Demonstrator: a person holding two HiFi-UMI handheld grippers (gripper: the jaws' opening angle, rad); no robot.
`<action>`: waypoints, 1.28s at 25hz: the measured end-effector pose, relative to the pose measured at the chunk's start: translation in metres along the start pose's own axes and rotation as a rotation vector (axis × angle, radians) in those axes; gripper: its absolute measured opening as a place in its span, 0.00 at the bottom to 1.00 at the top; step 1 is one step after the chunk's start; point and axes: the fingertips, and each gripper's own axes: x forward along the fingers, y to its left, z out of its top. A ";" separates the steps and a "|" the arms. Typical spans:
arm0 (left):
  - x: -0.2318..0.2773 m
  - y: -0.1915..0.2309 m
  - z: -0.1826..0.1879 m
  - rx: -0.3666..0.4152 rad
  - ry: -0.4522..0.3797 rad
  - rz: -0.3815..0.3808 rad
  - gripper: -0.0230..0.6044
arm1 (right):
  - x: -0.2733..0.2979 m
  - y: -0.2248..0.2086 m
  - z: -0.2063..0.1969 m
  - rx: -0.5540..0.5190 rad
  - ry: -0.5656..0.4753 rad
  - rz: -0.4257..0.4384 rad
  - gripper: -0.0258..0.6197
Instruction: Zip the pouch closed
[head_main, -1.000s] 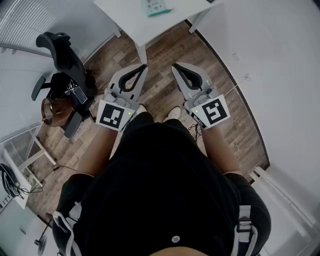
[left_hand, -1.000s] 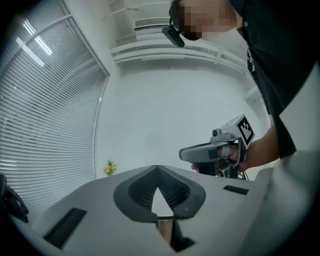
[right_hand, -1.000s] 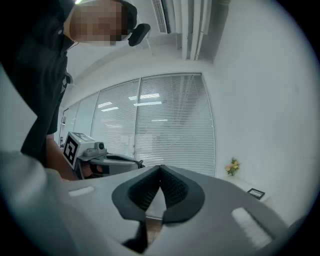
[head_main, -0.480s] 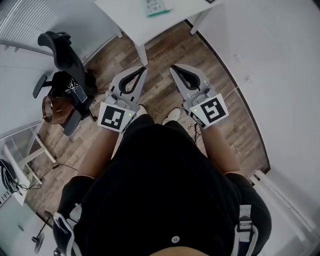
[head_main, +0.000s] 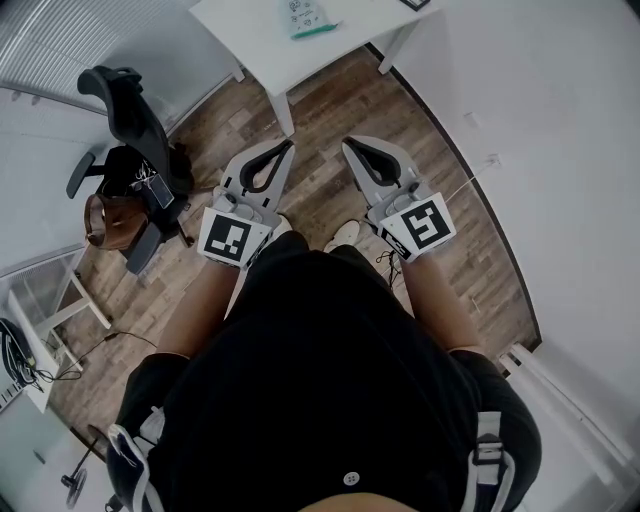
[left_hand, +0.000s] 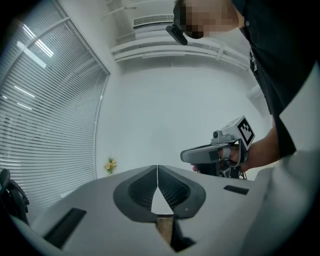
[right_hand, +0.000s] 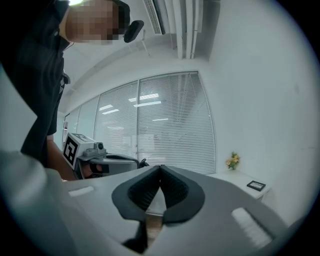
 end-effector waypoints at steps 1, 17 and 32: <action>0.001 -0.001 0.000 -0.001 -0.002 -0.001 0.05 | 0.000 -0.001 -0.001 0.002 0.000 0.000 0.06; 0.007 -0.015 0.000 -0.008 0.006 -0.005 0.20 | -0.015 -0.005 -0.002 0.002 -0.006 0.002 0.16; 0.027 -0.022 -0.007 -0.004 0.035 0.007 0.48 | -0.026 -0.028 -0.007 0.004 0.005 0.008 0.50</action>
